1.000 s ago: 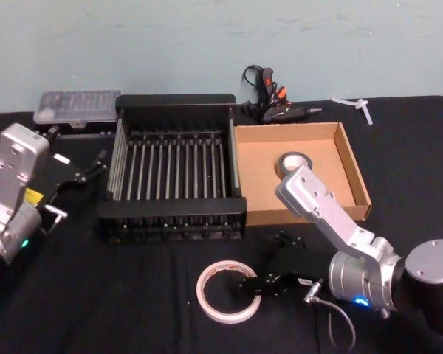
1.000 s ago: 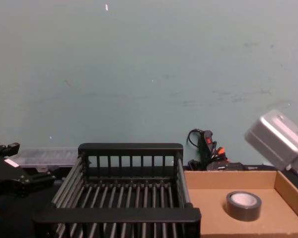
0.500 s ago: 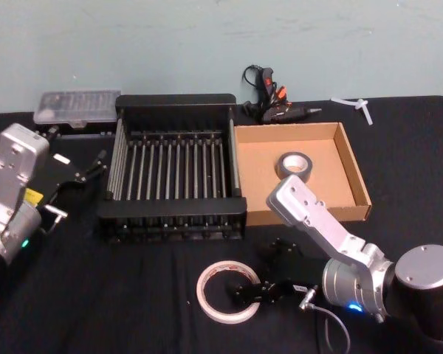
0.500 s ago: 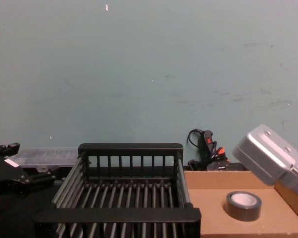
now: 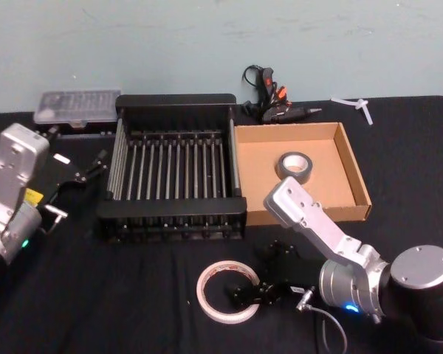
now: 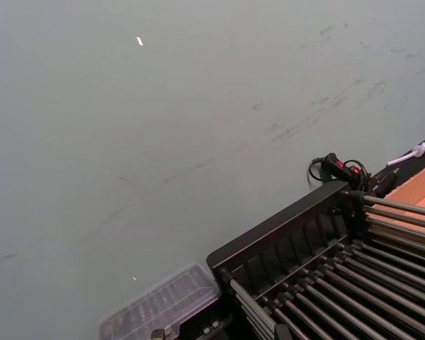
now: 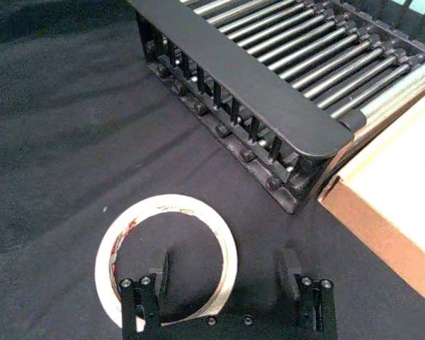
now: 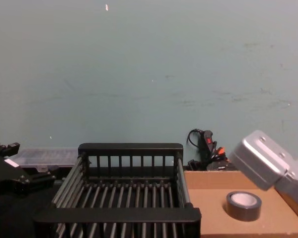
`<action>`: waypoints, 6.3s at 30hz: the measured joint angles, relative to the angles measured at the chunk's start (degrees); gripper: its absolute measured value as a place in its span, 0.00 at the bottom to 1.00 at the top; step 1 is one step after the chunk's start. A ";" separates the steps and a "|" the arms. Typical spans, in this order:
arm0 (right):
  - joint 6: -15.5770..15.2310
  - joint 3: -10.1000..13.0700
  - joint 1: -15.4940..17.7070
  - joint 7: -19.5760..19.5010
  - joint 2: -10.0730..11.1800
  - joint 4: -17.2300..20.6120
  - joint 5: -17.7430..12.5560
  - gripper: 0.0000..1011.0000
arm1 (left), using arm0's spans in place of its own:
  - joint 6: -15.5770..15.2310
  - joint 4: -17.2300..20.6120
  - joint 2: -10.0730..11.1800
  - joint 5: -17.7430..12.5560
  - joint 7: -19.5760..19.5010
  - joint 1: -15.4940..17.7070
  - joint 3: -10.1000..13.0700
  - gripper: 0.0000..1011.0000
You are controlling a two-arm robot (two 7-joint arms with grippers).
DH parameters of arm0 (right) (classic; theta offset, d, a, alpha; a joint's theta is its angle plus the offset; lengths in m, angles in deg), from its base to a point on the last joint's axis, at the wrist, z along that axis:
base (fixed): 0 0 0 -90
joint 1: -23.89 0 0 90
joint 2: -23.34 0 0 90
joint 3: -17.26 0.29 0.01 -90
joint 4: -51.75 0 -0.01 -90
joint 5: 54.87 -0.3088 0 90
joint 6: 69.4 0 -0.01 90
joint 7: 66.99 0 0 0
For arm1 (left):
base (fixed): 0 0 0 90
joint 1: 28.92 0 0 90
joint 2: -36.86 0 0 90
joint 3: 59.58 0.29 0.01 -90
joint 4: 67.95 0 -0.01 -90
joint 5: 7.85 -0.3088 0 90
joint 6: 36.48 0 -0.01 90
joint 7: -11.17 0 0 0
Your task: Pick up the white tape and place it into the black box , Pick up the silver tape and place it into the brown box.
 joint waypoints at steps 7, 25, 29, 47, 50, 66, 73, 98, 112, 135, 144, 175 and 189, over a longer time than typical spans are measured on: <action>-0.03 -0.07 -0.22 0.03 -0.39 -0.72 0.60 0.99 | 0.00 0.00 0.00 0.00 0.00 0.00 0.00 0.99; 0.04 -0.28 -0.90 0.59 -1.14 -2.01 1.63 0.99 | 0.00 0.00 0.00 0.00 0.00 0.00 0.00 0.99; 0.04 -0.28 -0.90 0.59 -1.14 -2.01 1.63 0.99 | 0.00 0.00 0.00 0.00 0.00 0.00 0.00 0.99; 0.03 -0.22 -0.82 0.52 -1.07 -1.95 1.46 0.70 | 0.00 0.00 0.00 0.00 0.00 0.00 0.00 0.99; 0.02 -0.21 -0.81 0.51 -1.07 -1.93 1.45 0.60 | 0.00 0.00 0.00 0.00 0.00 0.00 0.00 0.99; 0.02 -0.20 -0.80 0.52 -1.07 -1.90 1.37 0.12 | 0.00 0.00 0.00 0.00 0.00 0.00 0.00 0.99; 0.02 -0.19 -0.80 0.52 -1.07 -1.91 1.36 0.10 | 0.00 0.00 0.00 0.00 0.00 0.00 0.00 0.99; 2.26 1.14 -0.99 1.70 -0.31 -0.31 -0.69 0.10 | 0.00 0.00 0.00 0.00 0.00 0.00 0.00 0.99; 6.47 2.07 -1.19 3.09 2.30 2.75 -3.96 0.10 | 0.00 0.00 0.00 0.00 0.00 0.00 0.00 0.99; 11.75 2.29 -8.91 1.28 2.46 1.06 -4.18 0.10 | 0.00 0.00 0.00 0.00 0.00 0.00 0.00 0.99; 12.88 1.14 -13.52 0.77 0.12 -3.97 -2.56 0.10 | 0.00 0.00 0.00 0.00 0.00 0.00 0.00 0.99; 27.21 -2.49 -26.67 -4.98 -15.53 -31.03 9.29 0.10 | 0.00 0.00 0.00 0.00 0.00 0.00 0.00 0.99; 32.35 -3.21 -30.08 -7.92 -20.94 -41.83 13.87 0.10 | 0.00 0.00 0.00 0.00 0.00 0.00 0.00 0.99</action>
